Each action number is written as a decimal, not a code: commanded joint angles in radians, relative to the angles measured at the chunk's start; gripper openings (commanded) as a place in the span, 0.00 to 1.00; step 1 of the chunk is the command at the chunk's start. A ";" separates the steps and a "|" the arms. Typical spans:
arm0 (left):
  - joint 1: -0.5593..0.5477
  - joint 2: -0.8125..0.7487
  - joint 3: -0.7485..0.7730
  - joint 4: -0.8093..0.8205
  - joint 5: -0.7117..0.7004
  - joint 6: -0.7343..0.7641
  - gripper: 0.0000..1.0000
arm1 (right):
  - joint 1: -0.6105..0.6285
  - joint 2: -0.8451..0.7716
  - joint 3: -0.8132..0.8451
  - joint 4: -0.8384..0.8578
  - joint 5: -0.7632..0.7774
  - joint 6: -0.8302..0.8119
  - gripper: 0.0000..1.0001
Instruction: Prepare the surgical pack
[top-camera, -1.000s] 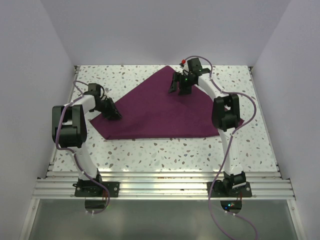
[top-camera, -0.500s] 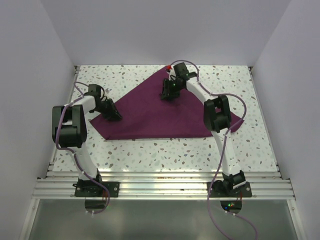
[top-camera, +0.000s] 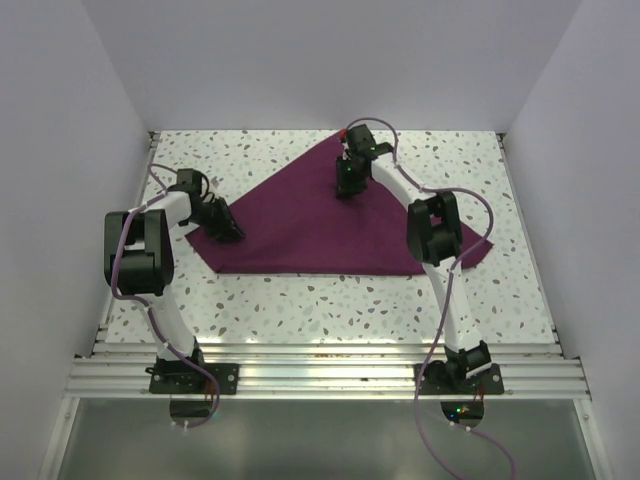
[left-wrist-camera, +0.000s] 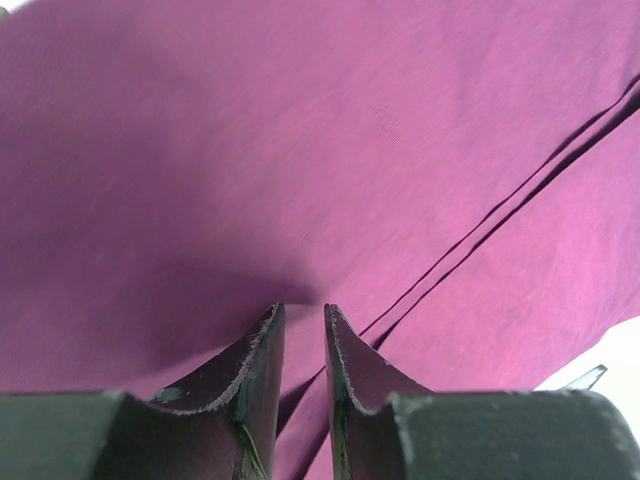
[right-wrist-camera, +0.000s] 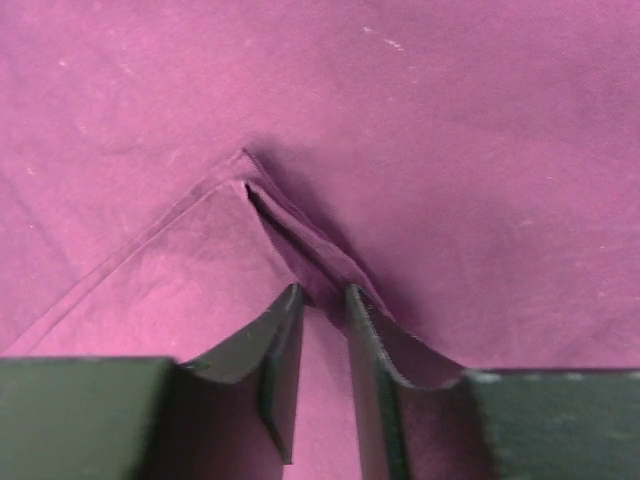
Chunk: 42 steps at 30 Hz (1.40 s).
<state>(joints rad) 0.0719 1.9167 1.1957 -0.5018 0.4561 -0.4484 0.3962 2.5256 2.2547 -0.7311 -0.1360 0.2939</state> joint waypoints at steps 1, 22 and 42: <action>0.009 -0.007 -0.012 0.006 0.001 0.036 0.27 | -0.056 -0.040 -0.030 -0.059 0.138 0.011 0.30; 0.002 -0.240 0.010 -0.080 -0.100 0.094 0.38 | -0.230 -0.563 -0.337 -0.439 0.096 0.074 0.68; -0.003 -0.094 -0.087 0.069 0.050 0.002 0.21 | -0.433 -0.686 -0.952 -0.197 -0.007 0.039 0.04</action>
<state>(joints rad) 0.0708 1.7863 1.1011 -0.4831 0.4686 -0.4255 -0.0116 1.8481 1.3373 -0.9943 -0.1005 0.3481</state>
